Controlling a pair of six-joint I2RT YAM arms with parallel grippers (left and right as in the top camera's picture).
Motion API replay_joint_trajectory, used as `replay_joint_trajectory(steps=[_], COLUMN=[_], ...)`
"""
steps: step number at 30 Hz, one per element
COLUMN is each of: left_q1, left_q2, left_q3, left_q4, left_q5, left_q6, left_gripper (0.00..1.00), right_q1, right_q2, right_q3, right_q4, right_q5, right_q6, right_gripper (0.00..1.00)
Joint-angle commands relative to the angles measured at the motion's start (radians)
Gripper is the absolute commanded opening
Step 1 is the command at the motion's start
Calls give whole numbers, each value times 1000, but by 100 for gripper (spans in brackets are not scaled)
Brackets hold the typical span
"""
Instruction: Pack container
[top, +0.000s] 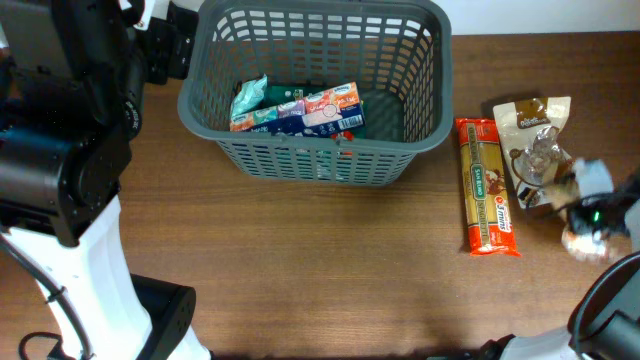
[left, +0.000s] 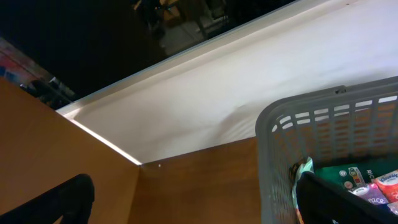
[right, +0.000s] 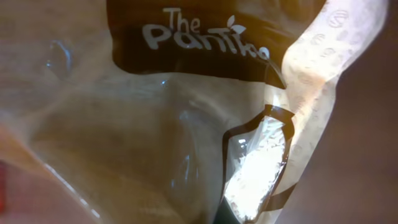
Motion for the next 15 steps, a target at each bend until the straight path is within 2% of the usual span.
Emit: replay_joint_trajectory(steps=[1,9,15], left_q1=[4,4,4], left_q2=[9,9,9], left_q3=[5,5,5], left_q4=[-3,-4,-4], left_q5=[-14,-11,-11], left_q6=[-3,-3,-3], left_gripper=[99,99,99], right_q1=[81,248,411], right_q2=[-116,-178,-180], right_q3=[184,538,701], right_q4=[11,11,17], right_q5=[-109,-229,-467], right_q6=[54,375,439], right_gripper=[3,3,4])
